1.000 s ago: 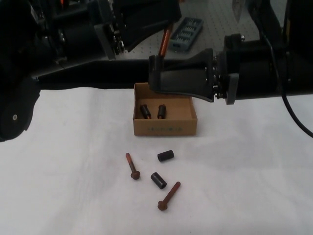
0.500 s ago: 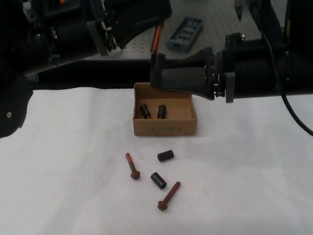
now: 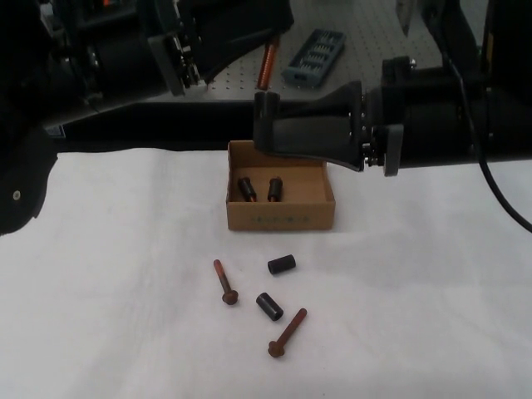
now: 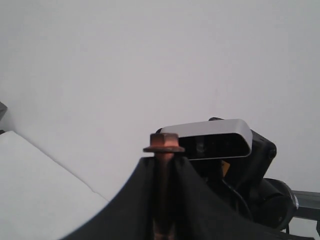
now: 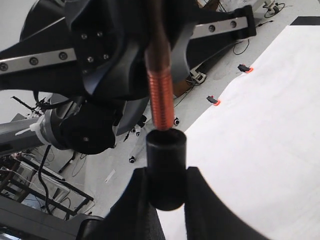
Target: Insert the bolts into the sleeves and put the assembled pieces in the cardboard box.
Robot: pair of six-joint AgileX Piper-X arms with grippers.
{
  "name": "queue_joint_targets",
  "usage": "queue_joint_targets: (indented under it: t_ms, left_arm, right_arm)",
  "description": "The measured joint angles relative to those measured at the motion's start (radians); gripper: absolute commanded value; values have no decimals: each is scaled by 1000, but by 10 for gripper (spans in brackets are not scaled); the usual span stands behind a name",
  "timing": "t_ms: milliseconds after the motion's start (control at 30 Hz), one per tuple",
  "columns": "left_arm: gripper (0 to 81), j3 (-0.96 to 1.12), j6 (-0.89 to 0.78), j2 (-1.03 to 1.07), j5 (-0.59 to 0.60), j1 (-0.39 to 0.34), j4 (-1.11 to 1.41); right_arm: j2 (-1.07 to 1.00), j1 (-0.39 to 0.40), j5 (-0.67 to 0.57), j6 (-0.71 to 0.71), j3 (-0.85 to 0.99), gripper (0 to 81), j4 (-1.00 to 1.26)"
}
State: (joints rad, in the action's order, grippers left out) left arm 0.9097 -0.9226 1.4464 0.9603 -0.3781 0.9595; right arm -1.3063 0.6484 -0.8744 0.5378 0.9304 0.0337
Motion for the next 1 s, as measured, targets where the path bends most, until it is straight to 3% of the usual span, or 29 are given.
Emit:
queue_joint_targets:
  t_ms: [1000]
  left_arm:
    - [6,0,0,-7,-4,-16,7]
  right_arm:
    - [0,-27,-1,-21,0,24,39]
